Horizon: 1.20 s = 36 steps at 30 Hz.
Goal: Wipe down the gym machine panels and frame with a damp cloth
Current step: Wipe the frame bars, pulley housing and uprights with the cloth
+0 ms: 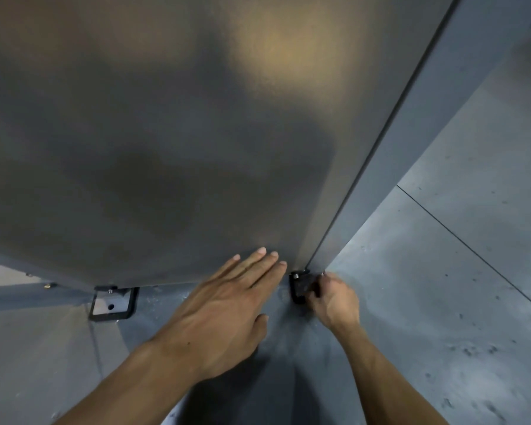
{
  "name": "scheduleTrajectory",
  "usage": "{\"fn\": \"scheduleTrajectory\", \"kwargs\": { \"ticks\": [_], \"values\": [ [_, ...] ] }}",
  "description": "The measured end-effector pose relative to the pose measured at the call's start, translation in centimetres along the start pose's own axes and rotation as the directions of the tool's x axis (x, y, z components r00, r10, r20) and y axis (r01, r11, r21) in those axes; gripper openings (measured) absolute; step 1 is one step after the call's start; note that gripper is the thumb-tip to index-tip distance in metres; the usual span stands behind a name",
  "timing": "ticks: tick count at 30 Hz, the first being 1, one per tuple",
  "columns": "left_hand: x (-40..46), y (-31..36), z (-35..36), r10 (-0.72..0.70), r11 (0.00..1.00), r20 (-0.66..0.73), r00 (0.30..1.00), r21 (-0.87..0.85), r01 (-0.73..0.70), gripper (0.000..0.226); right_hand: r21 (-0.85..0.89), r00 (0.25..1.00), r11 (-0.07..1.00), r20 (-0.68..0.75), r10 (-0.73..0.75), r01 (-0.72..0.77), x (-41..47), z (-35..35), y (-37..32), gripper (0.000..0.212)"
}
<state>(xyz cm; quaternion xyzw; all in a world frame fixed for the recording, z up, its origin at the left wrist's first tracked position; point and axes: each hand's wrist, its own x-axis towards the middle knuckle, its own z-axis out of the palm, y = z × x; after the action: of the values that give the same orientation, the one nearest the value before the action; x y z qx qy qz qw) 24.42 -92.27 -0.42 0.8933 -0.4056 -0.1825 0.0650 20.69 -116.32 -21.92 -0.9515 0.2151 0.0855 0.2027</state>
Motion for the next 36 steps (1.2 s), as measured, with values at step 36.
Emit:
{"fn": "scheduleTrajectory", "kwargs": {
  "ticks": [36],
  "values": [
    [-0.5,-0.4,0.1,-0.07,0.995,0.064,0.996,-0.066,0.074,0.079,0.502,0.954,0.812,0.128,0.27,-0.297,-1.9,2.2,-3.6,0.023]
  ]
}}
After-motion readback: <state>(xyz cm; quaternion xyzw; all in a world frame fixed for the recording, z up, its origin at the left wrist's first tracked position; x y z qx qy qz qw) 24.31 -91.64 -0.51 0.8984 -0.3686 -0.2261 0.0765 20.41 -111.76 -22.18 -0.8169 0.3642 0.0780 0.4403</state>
